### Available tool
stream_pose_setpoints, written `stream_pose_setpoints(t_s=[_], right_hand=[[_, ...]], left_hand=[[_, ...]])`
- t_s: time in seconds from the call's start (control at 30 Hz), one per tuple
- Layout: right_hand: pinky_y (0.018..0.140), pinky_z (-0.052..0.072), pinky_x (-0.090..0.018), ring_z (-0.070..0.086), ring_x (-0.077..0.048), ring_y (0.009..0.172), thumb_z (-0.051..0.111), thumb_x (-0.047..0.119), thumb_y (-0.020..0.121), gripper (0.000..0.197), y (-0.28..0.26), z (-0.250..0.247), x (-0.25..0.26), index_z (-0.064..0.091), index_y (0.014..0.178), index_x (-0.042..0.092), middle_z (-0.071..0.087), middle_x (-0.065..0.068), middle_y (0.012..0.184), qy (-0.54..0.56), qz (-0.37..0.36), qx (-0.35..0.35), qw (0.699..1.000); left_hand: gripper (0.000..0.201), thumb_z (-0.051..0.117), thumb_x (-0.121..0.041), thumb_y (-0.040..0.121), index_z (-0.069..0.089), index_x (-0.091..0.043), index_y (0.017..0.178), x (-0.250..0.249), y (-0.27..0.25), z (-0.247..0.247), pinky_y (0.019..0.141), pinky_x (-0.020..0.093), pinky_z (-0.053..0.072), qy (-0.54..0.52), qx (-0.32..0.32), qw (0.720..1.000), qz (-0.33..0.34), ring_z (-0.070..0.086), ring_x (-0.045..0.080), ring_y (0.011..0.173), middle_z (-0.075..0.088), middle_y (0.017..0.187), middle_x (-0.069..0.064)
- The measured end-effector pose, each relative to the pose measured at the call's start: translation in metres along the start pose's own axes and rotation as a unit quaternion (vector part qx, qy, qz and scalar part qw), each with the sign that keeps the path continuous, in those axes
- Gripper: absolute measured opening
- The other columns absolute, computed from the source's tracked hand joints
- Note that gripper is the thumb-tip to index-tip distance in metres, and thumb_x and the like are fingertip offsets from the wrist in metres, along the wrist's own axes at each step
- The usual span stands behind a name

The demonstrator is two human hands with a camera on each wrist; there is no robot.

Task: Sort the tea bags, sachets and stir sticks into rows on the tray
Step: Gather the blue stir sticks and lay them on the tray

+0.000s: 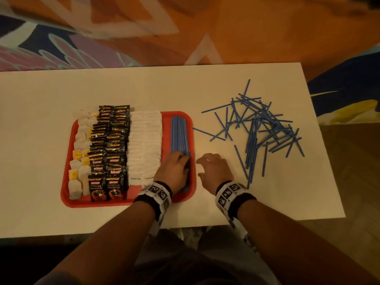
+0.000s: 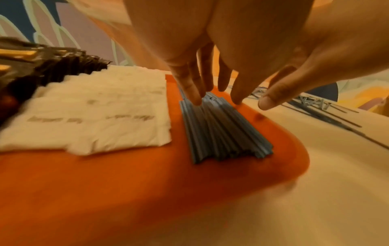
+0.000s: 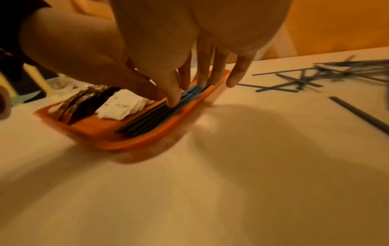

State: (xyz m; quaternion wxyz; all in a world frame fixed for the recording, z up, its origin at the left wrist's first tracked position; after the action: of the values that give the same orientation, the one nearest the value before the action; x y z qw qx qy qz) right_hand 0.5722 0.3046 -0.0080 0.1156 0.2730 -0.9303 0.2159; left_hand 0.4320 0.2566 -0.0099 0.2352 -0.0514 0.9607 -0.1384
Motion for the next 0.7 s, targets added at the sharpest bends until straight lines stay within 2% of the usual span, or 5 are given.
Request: stream_pose_setpoints(t_s=[0.17, 0.27, 0.37, 0.5, 0.7], right_hand=[[0.106, 0.036, -0.037, 0.037, -0.027, 0.129, 0.063, 0.022, 0.091, 0.044, -0.02, -0.01, -0.076, 0.045, 0.132, 0.021, 0.037, -0.004, 0.138, 0.103, 0.183, 0.017, 0.978], [0.1, 0.043, -0.039, 0.043, -0.032, 0.127, 0.064, 0.02, 0.09, 0.052, -0.034, -0.013, -0.121, 0.039, 0.136, 0.015, 0.033, -0.01, 0.142, 0.156, 0.284, 0.014, 0.946], [0.104, 0.043, -0.043, 0.043, -0.035, 0.13, 0.065, 0.022, 0.09, 0.069, -0.041, -0.004, -0.151, 0.027, 0.147, 0.012, 0.027, -0.014, 0.151, 0.224, 0.359, 0.034, 0.906], [0.102, 0.045, -0.04, 0.045, -0.032, 0.128, 0.067, 0.019, 0.088, 0.072, -0.034, 0.002, -0.164, 0.026, 0.147, 0.008, 0.037, -0.015, 0.145, 0.277, 0.365, 0.017, 0.889], [0.092, 0.05, -0.036, 0.06, -0.029, 0.107, 0.063, 0.02, 0.09, 0.046, -0.016, -0.008, -0.172, 0.044, 0.131, 0.012, 0.062, -0.011, 0.113, 0.323, 0.296, 0.024, 0.899]], left_hand=[[0.048, 0.053, -0.013, 0.096, 0.047, -0.011, 0.143, -0.033, 0.047, -0.01, 0.108, 0.038, 0.036, 0.035, 0.027, 0.999, 0.01, 0.042, 0.031, 0.13, 0.041, 0.144, 0.012], [0.055, 0.053, -0.006, 0.095, 0.04, -0.011, 0.148, -0.056, 0.084, -0.008, 0.11, 0.039, 0.036, 0.058, 0.066, 0.996, 0.0, 0.037, 0.033, 0.135, 0.034, 0.149, 0.013], [0.059, 0.055, -0.006, 0.093, 0.036, -0.013, 0.149, -0.076, 0.111, 0.004, 0.107, 0.042, 0.04, 0.088, 0.094, 0.991, -0.031, 0.042, 0.037, 0.131, 0.036, 0.145, 0.014], [0.06, 0.058, -0.014, 0.093, 0.033, -0.011, 0.148, -0.104, 0.125, 0.033, 0.109, 0.042, 0.036, 0.129, 0.143, 0.979, -0.063, 0.039, 0.038, 0.13, 0.034, 0.145, 0.015], [0.051, 0.049, -0.009, 0.098, 0.039, -0.011, 0.148, -0.142, 0.137, 0.055, 0.109, 0.042, 0.039, 0.127, 0.148, 0.981, -0.015, 0.037, 0.034, 0.13, 0.037, 0.145, 0.014]])
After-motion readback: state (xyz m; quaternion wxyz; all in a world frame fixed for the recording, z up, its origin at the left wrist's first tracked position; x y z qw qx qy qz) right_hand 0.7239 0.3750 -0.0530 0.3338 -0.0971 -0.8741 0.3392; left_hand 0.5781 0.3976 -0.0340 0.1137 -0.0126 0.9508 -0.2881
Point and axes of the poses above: each hand's wrist, its own y-axis towards the middle knuckle, its own z-axis out of the palm, x = y × z, the point moved 3 cm from there along y, towards the middle knuckle
